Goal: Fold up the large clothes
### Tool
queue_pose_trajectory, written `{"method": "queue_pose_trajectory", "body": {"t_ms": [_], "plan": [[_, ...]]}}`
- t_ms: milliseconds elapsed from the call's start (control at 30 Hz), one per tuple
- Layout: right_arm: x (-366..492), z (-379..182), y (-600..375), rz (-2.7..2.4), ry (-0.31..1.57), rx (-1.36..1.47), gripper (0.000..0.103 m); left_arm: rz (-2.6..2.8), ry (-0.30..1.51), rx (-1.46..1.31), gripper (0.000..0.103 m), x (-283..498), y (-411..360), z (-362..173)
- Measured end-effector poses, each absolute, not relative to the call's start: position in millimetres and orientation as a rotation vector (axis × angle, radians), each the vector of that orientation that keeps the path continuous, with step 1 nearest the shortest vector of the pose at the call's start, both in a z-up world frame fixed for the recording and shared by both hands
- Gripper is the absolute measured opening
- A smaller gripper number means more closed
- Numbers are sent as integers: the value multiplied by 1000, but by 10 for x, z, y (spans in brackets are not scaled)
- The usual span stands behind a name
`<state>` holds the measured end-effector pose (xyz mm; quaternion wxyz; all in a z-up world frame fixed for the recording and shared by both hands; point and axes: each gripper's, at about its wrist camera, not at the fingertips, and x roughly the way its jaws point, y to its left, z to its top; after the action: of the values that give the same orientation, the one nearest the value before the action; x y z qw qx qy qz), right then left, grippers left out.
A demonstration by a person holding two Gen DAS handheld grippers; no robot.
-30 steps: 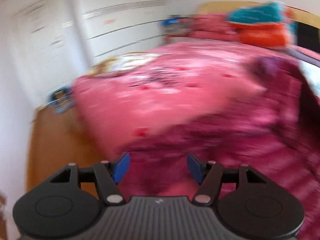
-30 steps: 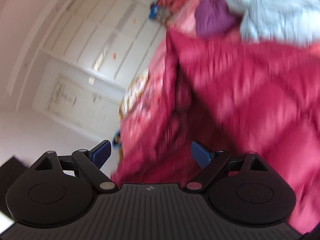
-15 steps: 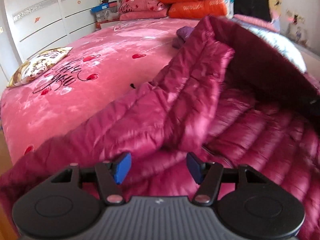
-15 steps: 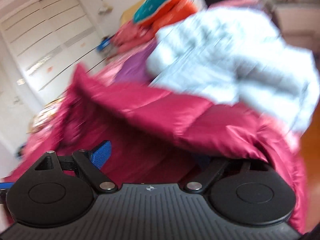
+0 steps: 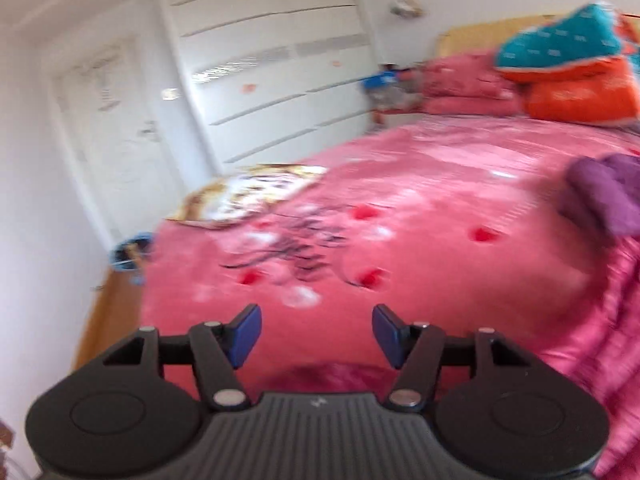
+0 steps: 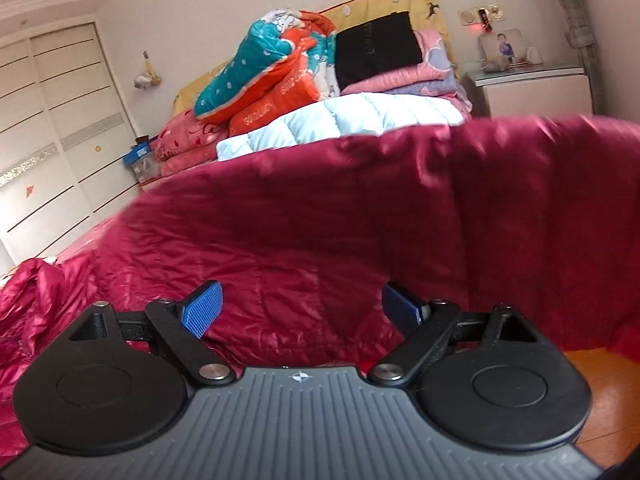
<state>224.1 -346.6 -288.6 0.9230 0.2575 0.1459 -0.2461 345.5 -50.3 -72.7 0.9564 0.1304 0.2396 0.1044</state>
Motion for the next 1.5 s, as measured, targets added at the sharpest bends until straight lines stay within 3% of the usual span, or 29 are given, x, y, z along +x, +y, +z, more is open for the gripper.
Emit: {"method": "queue_pose_trajectory", "body": {"t_ms": [233, 933, 1500], "plan": [[2144, -2864, -3403, -435, 326, 507, 103, 246, 512, 220, 64, 3300, -165, -738], [1497, -2794, -3102, -358, 470, 389, 103, -29, 843, 98, 67, 965, 531, -1110], [471, -2570, -2655, -329, 535, 372, 103, -138, 798, -18, 69, 161, 582, -1090]]}}
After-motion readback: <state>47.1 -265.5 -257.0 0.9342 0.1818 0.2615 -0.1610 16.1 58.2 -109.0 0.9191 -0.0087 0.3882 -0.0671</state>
